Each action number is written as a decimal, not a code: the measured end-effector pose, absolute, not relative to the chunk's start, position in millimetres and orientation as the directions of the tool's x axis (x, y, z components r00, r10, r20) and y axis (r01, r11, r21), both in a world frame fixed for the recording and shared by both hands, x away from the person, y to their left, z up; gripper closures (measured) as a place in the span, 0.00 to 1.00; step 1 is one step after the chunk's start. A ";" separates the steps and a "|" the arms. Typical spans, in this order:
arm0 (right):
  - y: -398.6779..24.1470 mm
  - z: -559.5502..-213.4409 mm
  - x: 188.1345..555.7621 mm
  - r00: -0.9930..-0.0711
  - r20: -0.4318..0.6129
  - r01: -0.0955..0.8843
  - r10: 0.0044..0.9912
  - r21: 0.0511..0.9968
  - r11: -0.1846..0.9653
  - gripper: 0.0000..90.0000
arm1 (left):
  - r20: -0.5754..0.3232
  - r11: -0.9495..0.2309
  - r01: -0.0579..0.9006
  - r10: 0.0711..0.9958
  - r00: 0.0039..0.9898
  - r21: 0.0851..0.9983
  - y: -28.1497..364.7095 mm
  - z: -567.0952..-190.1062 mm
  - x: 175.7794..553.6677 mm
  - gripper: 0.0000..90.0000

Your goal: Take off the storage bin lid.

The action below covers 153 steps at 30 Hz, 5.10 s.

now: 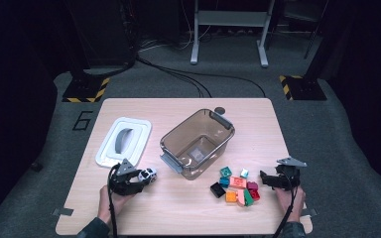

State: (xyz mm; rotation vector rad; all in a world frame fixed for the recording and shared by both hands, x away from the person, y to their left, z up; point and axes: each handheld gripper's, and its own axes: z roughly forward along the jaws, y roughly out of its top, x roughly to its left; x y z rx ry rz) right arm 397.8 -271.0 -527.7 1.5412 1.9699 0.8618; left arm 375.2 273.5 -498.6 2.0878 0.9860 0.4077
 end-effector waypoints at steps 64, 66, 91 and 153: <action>-270.8 -527.7 397.9 -0.243 0.004 0.661 0.970 0.733 0.162 0.10 | 0.054 -0.413 0.440 0.775 0.630 0.797 281.5 -372.4 428.9 0.54; -271.0 -527.7 398.1 -0.244 0.002 0.660 0.970 0.733 0.164 0.10 | 0.057 -0.410 0.437 0.778 0.625 0.800 281.4 -368.0 432.0 0.54; -271.3 -527.8 398.5 -0.247 0.004 0.660 0.969 0.733 0.165 0.09 | 0.113 -0.463 0.366 0.730 0.674 0.808 232.7 -312.6 459.2 0.54; -271.1 -527.6 398.2 -0.242 0.005 0.661 0.970 0.732 0.162 0.10 | 0.044 -0.584 0.469 0.655 0.754 0.663 162.1 -384.5 437.3 0.53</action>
